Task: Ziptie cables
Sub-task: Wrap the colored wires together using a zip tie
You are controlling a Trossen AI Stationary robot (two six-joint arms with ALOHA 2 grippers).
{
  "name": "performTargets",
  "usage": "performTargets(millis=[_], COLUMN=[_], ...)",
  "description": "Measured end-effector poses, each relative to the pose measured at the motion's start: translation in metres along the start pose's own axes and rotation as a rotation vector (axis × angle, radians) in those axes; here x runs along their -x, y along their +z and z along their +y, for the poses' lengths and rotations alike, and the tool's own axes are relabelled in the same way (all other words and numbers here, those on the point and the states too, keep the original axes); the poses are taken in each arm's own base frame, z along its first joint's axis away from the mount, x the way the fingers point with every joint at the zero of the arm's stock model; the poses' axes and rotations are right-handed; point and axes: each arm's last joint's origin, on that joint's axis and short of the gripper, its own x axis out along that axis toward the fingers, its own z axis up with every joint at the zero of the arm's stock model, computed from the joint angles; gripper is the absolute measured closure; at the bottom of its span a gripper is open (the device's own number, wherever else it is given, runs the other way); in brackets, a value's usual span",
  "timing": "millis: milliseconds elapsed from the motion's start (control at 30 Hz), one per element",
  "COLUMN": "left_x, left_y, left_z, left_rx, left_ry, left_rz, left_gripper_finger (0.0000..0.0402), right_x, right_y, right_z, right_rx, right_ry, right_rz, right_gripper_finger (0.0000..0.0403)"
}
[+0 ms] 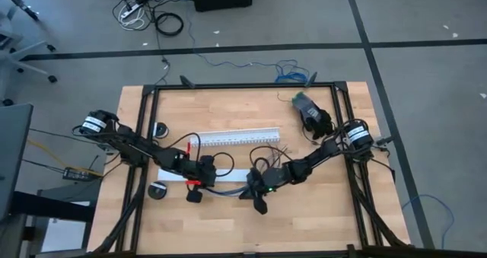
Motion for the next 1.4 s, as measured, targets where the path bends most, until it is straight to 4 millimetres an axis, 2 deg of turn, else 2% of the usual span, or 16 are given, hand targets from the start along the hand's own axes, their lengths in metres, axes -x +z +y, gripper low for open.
performTargets(millis=[400, 600, 867, 1033, 1267, 1400], left_x=[0.0, 0.0, 0.0, 0.001, 0.011, 0.014], left_y=[0.0, 0.001, 0.001, 0.003, 0.017, 0.02], left_z=[0.0, 0.0, 0.007, 0.014, 0.013, 0.008], left_rx=[-0.003, -0.031, -0.072, -0.076, -0.124, -0.141], left_ry=[0.0, 0.004, 0.082, 0.159, 0.182, 0.035], left_rz=[-0.002, -0.012, -0.014, -0.03, -0.165, -0.201], left_gripper_finger=[0.0402, 0.0402, 0.0402, 0.0402, 0.0402, 0.0401], right_x=[-0.001, -0.001, 0.0, 0.001, 0.001, 0.001], right_y=[-0.003, -0.001, 0.005, 0.006, 0.007, 0.006], right_z=[-0.004, -0.004, -0.014, -0.017, -0.02, -0.024], right_rx=[-0.003, 0.141, 0.338, 0.351, 0.348, 0.348], right_ry=[-0.029, 0.016, 0.042, 0.133, 0.148, 0.125], right_rz=[0.03, 0.038, 0.047, 0.081, 0.095, 0.119], right_gripper_finger=[0.0403, 0.0395, 0.0362, 0.0352, 0.0373, 0.0399])
